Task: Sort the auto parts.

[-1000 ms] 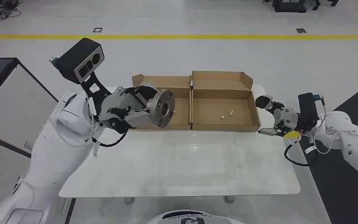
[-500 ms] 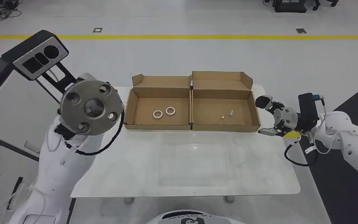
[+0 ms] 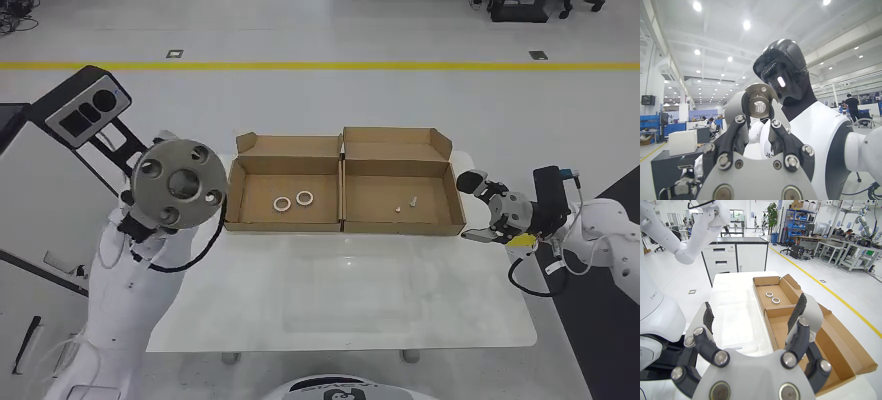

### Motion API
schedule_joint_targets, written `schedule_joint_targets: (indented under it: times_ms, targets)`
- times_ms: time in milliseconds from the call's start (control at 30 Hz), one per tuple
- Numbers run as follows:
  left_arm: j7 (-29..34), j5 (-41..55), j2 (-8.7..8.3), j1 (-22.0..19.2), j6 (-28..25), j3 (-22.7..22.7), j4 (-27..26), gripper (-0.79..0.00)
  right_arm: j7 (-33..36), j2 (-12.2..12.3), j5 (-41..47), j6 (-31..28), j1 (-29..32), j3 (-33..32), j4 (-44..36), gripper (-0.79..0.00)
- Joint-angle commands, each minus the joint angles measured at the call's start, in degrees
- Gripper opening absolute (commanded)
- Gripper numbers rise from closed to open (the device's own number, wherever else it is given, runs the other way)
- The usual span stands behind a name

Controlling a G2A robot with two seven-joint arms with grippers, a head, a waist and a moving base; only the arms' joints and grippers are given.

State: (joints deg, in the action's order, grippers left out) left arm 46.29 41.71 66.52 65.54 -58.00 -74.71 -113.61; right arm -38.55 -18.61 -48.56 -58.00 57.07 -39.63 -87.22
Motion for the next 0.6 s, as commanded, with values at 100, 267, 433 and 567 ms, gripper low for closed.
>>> schedule_joint_targets:
  times_ms: [100,267,433,567]
  targets:
    - [0.0,-5.9,-0.43,-0.03,0.0,0.35,2.45,-0.785,-0.06,0.0,-0.01,0.0,0.0,0.0,0.0,0.0]
    - [0.28,-12.14,-1.41,-0.07,0.29,0.32,4.77,-0.785,-0.06,0.0,-0.01,0.0,0.0,0.0,0.0,0.0]
    - [-0.01,-12.65,-2.16,0.18,0.0,0.15,4.75,-0.785,-0.06,0.0,-0.01,0.0,0.0,0.0,0.0,0.0]
    - [-0.01,-6.69,-2.01,0.31,0.0,-0.12,2.83,-0.785,-0.06,0.0,-0.01,0.0,0.0,0.0,0.0,0.0]
